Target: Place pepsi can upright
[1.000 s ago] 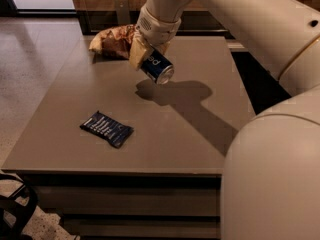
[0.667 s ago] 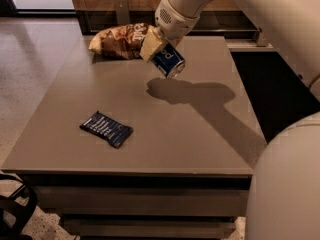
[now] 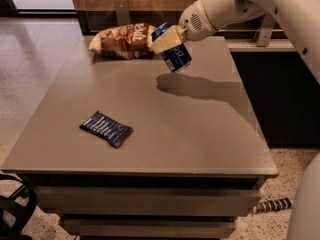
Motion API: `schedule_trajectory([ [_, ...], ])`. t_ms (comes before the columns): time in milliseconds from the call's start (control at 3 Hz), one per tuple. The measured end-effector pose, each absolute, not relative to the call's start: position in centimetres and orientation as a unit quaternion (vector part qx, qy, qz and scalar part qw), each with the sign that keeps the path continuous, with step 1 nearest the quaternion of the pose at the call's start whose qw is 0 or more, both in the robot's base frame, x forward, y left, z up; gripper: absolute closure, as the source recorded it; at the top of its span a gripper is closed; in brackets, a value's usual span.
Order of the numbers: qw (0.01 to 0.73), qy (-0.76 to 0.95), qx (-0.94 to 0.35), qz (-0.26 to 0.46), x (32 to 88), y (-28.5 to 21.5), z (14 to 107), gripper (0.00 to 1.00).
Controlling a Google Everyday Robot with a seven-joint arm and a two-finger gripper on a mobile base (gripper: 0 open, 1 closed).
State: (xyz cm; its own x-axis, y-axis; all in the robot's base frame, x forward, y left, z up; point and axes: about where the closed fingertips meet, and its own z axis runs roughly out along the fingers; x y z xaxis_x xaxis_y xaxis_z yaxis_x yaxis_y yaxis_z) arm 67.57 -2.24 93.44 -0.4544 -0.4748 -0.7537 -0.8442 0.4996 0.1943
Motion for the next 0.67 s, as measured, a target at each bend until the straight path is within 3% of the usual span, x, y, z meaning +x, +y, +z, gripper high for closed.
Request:
schedule_trajectory([
  [667, 0.409, 0.731, -0.436, 0.328, 67.77, -2.61, 93.69, 1.00],
])
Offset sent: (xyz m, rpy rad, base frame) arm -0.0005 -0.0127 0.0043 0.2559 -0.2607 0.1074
